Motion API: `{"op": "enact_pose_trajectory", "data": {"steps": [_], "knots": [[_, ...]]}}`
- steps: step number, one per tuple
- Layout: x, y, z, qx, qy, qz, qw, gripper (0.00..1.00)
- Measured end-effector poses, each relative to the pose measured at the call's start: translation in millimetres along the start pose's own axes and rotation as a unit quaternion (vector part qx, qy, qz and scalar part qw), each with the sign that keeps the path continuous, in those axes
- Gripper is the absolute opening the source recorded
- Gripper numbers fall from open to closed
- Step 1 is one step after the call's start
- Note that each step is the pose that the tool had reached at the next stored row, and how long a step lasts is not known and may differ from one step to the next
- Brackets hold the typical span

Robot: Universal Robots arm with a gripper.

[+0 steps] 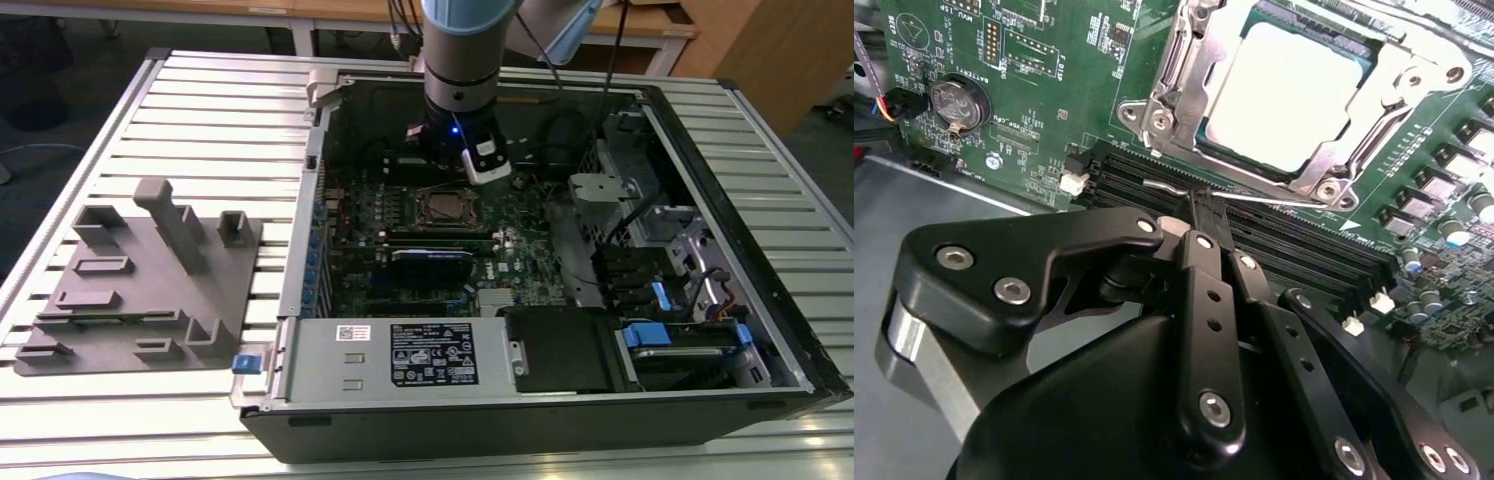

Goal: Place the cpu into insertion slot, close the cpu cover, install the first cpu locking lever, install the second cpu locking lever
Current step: 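Install the first cpu locking lever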

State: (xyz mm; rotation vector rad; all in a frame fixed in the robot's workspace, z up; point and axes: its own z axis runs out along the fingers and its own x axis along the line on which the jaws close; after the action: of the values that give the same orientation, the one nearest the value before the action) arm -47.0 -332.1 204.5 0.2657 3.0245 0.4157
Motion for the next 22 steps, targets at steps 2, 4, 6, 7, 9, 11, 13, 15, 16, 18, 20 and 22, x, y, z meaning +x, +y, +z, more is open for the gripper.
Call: {"op": "enact_pose_trajectory", "data": {"steps": [2,4,6,7,9,11,13,15,16,18,20,22], "knots": [[0.0,0.0,0.0,-0.0001,0.0000,0.000,1.0000,0.11],[-0.1,0.1,0.1,0.0000,-0.0001,0.000,1.0000,0.11],[-0.1,0.0,0.5,0.0003,-0.0001,0.000,1.0000,0.11],[-0.1,-0.1,0.5,0.0004,-0.0001,0.000,1.0000,0.11],[-0.1,-0.1,0.6,0.0004,-0.0001,0.000,1.0000,0.11],[-0.1,-0.1,0.6,0.0004,-0.0003,0.000,1.0000,0.11],[0.0,-0.1,0.7,-0.0002,-0.0032,-0.001,1.0000,0.11],[0.0,-0.1,0.7,-0.0015,-0.0097,-0.002,0.9999,0.11],[0.0,-0.1,0.7,-0.0021,-0.0128,-0.003,0.9999,0.11],[0.0,-0.1,0.7,-0.0029,-0.0165,-0.004,0.9998,0.11],[0.0,-0.1,0.7,-0.0030,-0.0168,-0.005,0.9998,0.11],[0.1,-0.2,0.8,-0.0030,-0.0171,-0.005,0.9998,0.11]]}}
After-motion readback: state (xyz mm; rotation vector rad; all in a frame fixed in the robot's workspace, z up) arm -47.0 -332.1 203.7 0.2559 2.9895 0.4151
